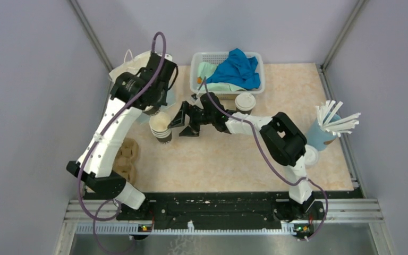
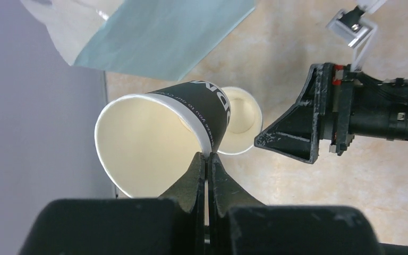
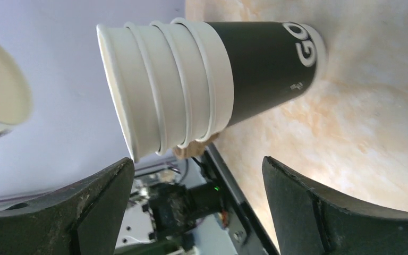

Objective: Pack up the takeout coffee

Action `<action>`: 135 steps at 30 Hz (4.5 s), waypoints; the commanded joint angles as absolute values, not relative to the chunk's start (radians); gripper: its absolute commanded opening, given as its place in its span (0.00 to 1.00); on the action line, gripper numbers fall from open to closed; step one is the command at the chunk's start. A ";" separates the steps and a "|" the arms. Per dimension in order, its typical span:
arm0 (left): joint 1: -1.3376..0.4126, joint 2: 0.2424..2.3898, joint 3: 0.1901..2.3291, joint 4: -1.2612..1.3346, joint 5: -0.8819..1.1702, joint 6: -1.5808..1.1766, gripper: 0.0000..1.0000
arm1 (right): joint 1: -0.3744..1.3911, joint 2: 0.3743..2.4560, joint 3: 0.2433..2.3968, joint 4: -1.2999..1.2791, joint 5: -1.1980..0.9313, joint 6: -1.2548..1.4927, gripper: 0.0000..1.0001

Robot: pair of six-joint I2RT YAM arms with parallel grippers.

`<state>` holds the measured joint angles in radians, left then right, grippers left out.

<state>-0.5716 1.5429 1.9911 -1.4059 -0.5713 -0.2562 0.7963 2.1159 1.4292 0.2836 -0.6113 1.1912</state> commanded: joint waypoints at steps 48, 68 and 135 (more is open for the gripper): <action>-1.134 1.753 1.830 -0.980 -0.288 -0.359 0.86 | 0.320 0.955 1.101 -1.166 0.188 0.413 0.93; -0.790 1.538 1.805 -0.743 0.034 -0.114 0.99 | 0.182 1.460 1.032 -0.988 0.419 0.510 0.45; -0.726 1.563 1.784 -0.718 0.123 -0.084 0.99 | 0.077 1.422 0.969 -0.923 0.394 0.528 0.00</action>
